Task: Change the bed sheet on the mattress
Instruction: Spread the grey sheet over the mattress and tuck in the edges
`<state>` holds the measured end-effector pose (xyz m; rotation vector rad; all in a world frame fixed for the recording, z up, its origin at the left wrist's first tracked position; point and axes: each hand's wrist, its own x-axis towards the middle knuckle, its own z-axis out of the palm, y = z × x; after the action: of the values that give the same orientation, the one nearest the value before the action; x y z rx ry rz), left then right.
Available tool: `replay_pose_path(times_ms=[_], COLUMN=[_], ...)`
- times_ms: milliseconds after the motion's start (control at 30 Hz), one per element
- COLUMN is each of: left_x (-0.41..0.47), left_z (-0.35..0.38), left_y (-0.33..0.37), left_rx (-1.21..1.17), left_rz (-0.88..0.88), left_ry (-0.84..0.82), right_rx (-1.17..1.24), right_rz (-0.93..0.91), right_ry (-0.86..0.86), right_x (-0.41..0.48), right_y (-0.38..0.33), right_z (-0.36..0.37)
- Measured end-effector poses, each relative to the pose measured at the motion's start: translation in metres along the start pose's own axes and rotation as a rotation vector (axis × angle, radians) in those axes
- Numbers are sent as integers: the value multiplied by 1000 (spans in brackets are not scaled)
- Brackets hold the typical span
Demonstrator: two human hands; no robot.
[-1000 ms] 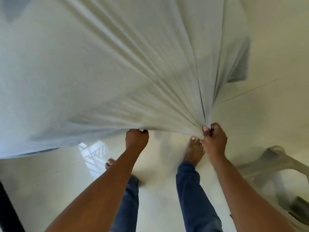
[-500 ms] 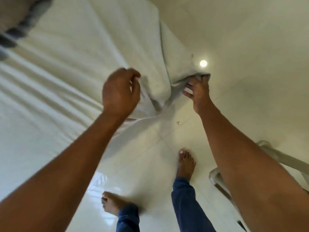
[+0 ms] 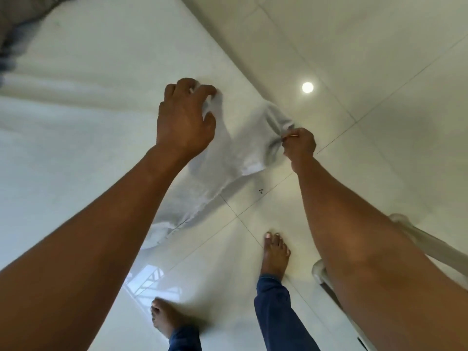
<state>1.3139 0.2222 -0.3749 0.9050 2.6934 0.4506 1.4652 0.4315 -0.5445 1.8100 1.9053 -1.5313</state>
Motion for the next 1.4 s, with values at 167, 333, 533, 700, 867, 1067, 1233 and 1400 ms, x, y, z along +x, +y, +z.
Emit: replay_pose_path(times_ms=[167,333,533,700,867,1067,1233,1400], left_x=[25,33,36,39,67,107,123,96], left_z=[0,24,13,-2,4,-12,-23,-21], left_y=[4,12,23,23,25,41,49,56], left_rx=[154,198,233,246,200,291,283,323], left_rz=[-30,-70,-53,-79,-226,-315,-325,-36], left_ry=[-121,-273,-313,-242,-441,-689,-817,-638], right_rx=[194,-301,-547,-643,-437,-433,-555,-789], right_rz=[-134,-688,-638,-360,-55,28,-84,-4], right_ry=[-203,-122,89,-110,-329,-387,-42,-183], right_x=[-13,-16,-1,-2,11,-2,8,22], right_y=[-36,-64,-38,-66,-95,-132,-131,-121], right_z=[-7,-3,-38,-19,-33,0,-31,-35])
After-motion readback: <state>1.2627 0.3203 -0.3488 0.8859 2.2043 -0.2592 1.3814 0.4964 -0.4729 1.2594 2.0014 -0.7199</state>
